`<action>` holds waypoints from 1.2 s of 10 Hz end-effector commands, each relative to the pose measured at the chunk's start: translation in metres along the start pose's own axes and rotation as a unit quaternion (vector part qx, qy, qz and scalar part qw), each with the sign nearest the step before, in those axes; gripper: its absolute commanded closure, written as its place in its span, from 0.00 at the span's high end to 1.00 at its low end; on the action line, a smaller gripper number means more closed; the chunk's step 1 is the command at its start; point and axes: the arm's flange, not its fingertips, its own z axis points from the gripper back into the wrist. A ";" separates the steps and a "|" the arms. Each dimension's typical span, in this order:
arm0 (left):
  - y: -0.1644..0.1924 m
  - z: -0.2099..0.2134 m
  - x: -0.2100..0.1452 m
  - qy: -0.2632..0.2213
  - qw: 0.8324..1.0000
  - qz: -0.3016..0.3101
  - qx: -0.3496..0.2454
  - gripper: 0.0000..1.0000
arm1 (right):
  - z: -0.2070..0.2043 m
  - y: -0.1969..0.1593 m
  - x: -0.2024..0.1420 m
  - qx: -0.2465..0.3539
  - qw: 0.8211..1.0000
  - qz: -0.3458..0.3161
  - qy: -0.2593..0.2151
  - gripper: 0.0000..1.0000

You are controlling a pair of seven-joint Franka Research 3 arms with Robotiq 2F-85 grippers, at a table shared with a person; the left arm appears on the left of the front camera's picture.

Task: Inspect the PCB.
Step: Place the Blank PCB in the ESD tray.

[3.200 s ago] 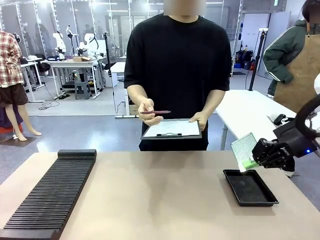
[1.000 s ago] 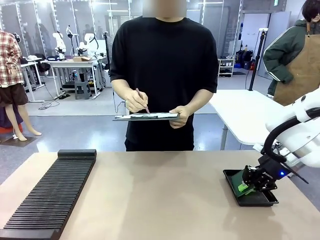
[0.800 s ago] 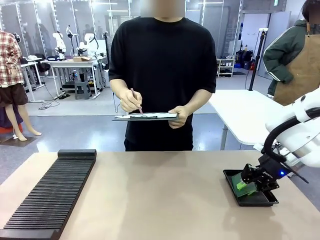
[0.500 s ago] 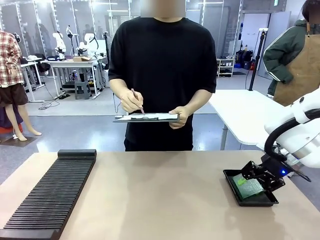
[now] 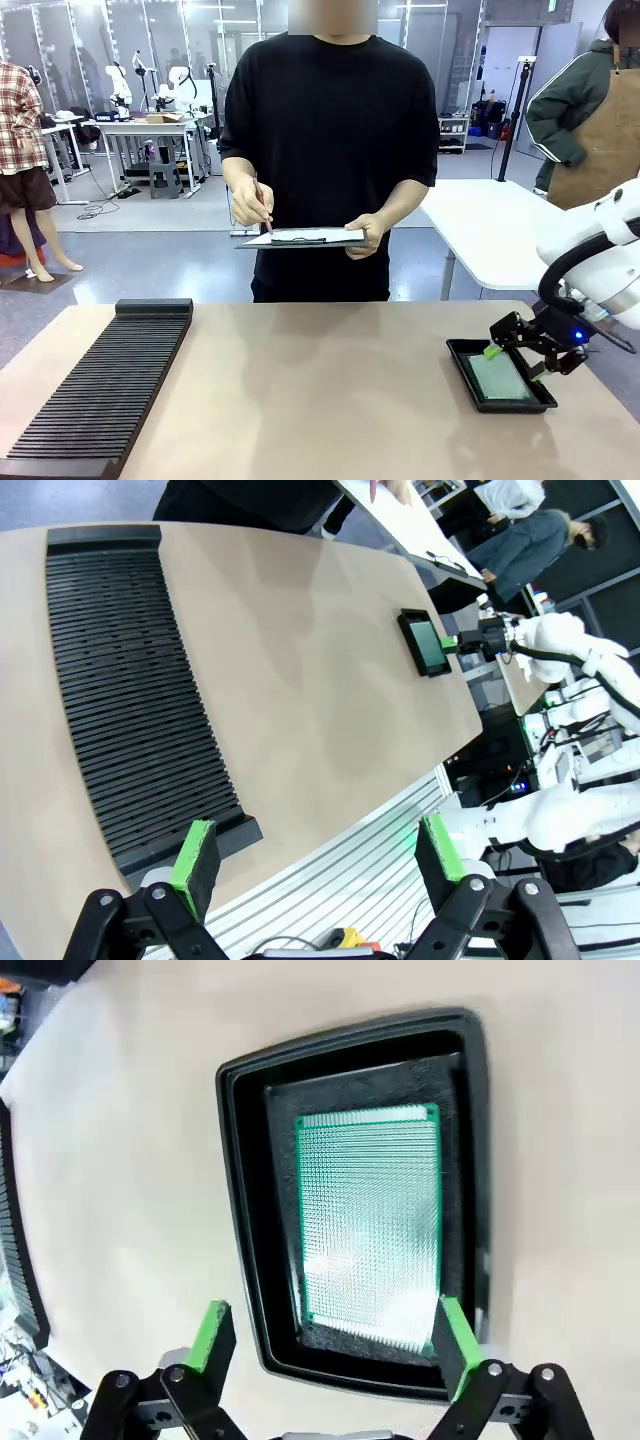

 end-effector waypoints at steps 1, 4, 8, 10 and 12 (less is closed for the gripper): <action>-0.004 0.004 0.002 0.005 1.000 0.008 0.009 1.00 | 0.028 0.006 -0.012 -0.056 0.998 -0.015 -0.039 1.00; -0.004 0.004 0.002 0.005 1.000 0.008 0.009 1.00 | 0.028 0.002 -0.004 -0.028 0.999 0.001 -0.036 1.00; -0.004 0.004 0.002 0.005 1.000 0.008 0.009 1.00 | 0.028 0.002 -0.004 -0.028 0.999 0.001 -0.036 1.00; -0.004 0.004 0.002 0.005 1.000 0.008 0.009 1.00 | 0.028 0.002 -0.004 -0.028 0.999 0.001 -0.036 1.00; -0.004 0.004 0.002 0.005 1.000 0.008 0.009 1.00 | 0.028 0.002 -0.004 -0.028 0.999 0.001 -0.036 1.00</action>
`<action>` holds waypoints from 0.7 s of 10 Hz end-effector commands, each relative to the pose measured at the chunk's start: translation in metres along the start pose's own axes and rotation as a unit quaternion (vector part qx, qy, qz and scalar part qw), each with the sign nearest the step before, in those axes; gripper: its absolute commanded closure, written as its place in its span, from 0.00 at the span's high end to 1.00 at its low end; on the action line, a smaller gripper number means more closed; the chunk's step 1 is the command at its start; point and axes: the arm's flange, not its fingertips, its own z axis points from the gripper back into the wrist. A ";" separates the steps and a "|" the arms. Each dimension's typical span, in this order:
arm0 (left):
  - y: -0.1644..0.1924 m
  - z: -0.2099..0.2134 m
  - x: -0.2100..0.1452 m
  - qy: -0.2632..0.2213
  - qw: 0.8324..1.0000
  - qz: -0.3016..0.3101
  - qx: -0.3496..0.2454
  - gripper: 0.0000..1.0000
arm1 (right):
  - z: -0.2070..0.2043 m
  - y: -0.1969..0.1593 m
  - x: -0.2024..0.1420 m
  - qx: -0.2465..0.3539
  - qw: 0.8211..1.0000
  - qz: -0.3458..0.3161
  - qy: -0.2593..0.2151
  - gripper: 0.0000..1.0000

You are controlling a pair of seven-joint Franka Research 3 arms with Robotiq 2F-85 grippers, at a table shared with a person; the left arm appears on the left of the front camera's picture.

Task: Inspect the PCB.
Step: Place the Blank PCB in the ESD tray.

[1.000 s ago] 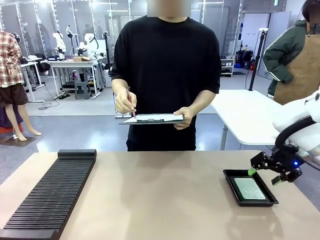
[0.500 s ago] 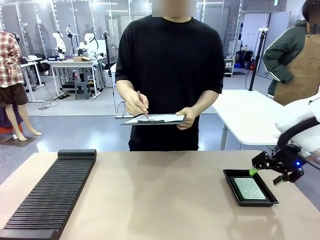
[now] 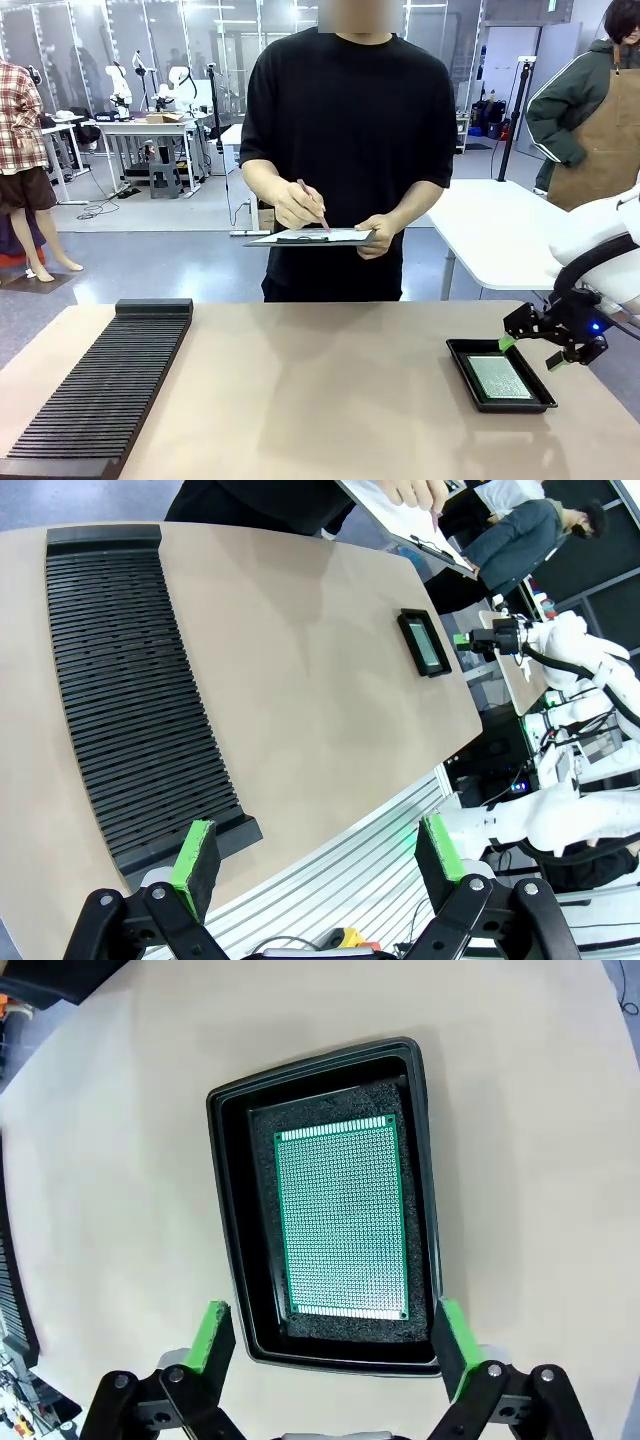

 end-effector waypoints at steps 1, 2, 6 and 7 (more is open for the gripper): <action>-0.004 0.004 0.002 0.005 1.000 0.008 0.009 1.00 | -0.002 0.001 0.003 0.001 1.000 0.003 0.002 1.00; -0.004 0.004 0.002 0.005 1.000 0.008 0.009 1.00 | -0.002 0.001 0.003 0.001 1.000 0.003 0.002 1.00; -0.004 0.004 0.002 0.005 1.000 0.008 0.009 1.00 | -0.002 0.001 0.003 0.001 1.000 0.003 0.002 1.00; -0.004 0.004 0.002 0.005 1.000 0.008 0.009 1.00 | -0.002 0.001 0.003 0.001 1.000 0.003 0.002 1.00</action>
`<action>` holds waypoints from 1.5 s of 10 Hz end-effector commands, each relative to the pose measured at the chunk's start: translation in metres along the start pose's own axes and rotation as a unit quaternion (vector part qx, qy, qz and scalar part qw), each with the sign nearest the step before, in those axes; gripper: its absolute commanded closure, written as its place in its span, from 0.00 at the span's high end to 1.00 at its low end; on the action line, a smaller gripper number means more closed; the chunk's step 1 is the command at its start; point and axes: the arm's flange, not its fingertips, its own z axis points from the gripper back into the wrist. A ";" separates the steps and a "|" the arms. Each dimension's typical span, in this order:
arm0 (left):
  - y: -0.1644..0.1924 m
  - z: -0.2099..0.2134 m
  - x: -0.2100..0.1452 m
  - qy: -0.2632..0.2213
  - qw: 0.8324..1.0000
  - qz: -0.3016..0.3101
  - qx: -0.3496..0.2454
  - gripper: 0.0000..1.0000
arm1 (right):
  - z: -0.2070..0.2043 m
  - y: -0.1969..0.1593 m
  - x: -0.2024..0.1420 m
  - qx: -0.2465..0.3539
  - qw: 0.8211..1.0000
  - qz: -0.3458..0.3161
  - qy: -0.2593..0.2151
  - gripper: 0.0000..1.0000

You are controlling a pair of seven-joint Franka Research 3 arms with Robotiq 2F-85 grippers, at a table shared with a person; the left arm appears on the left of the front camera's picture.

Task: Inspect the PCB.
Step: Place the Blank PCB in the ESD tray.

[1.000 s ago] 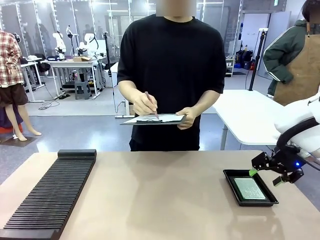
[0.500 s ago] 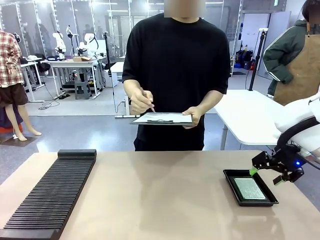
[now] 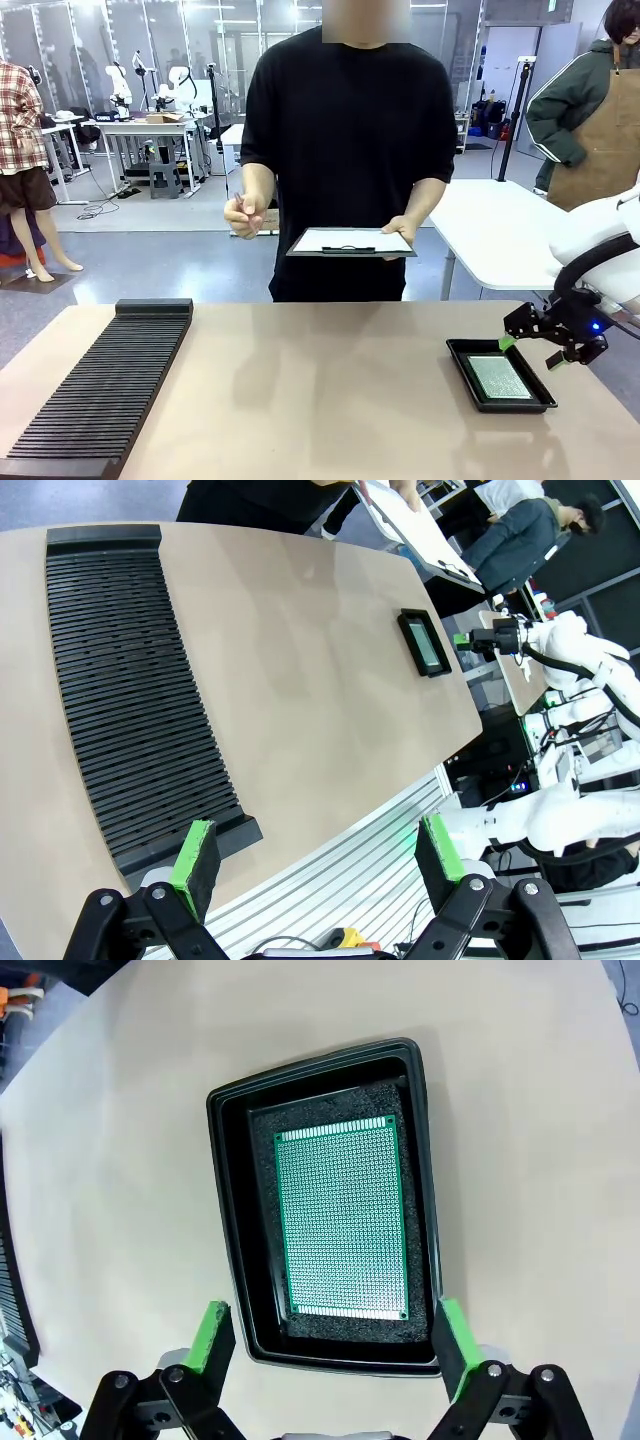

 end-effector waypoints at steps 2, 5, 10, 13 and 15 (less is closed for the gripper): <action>-0.004 0.004 0.002 0.005 1.000 0.008 0.009 1.00 | 0.036 0.009 -0.006 0.033 0.999 -0.009 -0.017 1.00; -0.004 0.004 0.002 0.005 1.000 0.008 0.009 1.00 | 0.178 0.028 -0.032 0.132 0.991 -0.018 -0.021 1.00; -0.004 0.004 0.002 0.005 1.000 0.008 0.009 1.00 | 0.288 -0.011 -0.091 0.244 0.970 -0.018 0.007 1.00; -0.004 0.004 0.002 0.005 1.000 0.008 0.009 1.00 | 0.313 -0.051 -0.124 0.334 0.942 -0.012 0.014 1.00; -0.004 0.004 0.002 0.005 1.000 0.008 0.009 1.00 | 0.313 -0.066 -0.135 0.348 0.937 -0.014 0.006 1.00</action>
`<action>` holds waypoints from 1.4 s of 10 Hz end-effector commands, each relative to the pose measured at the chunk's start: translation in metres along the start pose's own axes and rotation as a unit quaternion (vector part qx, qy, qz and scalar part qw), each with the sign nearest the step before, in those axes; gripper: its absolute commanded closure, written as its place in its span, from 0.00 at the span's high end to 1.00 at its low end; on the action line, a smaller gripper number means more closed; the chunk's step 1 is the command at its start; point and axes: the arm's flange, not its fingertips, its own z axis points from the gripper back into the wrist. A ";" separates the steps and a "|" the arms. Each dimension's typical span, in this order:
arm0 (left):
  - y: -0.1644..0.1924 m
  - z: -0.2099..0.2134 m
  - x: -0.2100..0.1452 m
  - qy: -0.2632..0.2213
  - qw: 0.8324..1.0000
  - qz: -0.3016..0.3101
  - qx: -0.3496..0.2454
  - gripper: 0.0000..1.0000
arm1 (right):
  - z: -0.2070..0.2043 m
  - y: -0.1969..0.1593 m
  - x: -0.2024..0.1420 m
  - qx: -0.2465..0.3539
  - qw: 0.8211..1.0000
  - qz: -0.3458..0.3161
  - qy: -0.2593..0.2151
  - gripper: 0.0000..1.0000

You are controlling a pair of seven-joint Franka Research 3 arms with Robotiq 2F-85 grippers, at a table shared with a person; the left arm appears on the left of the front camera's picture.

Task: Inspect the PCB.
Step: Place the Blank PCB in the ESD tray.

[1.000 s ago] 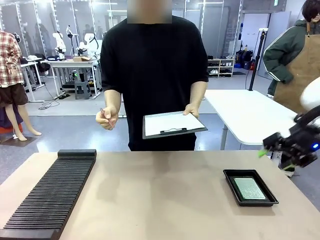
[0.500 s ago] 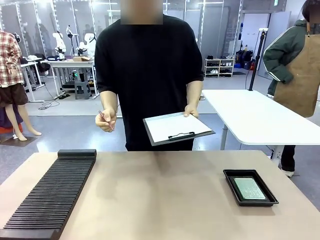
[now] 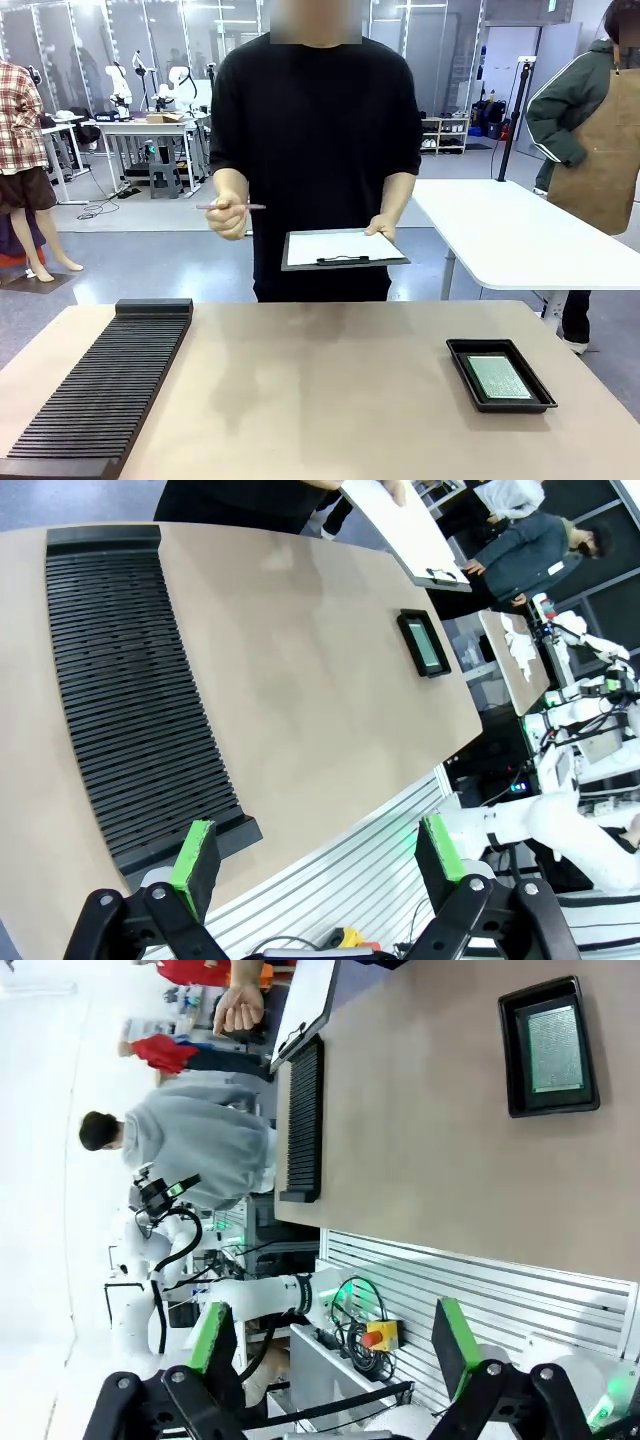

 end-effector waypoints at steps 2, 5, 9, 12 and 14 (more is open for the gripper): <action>-0.004 0.003 0.002 0.006 1.000 0.008 0.009 1.00 | -0.012 -0.024 0.010 0.030 0.999 -0.012 -0.006 1.00; -0.004 0.003 0.002 0.006 1.000 0.008 0.009 1.00 | 0.004 -0.005 -0.003 0.009 1.000 -0.001 -0.003 1.00; -0.004 0.003 0.002 0.006 1.000 0.008 0.009 1.00 | 0.004 -0.005 -0.003 0.009 1.000 -0.001 -0.003 1.00; -0.004 0.003 0.002 0.006 1.000 0.008 0.009 1.00 | 0.004 -0.005 -0.003 0.009 1.000 -0.001 -0.003 1.00; -0.004 0.003 0.002 0.006 1.000 0.008 0.009 1.00 | 0.004 -0.005 -0.003 0.009 1.000 -0.001 -0.003 1.00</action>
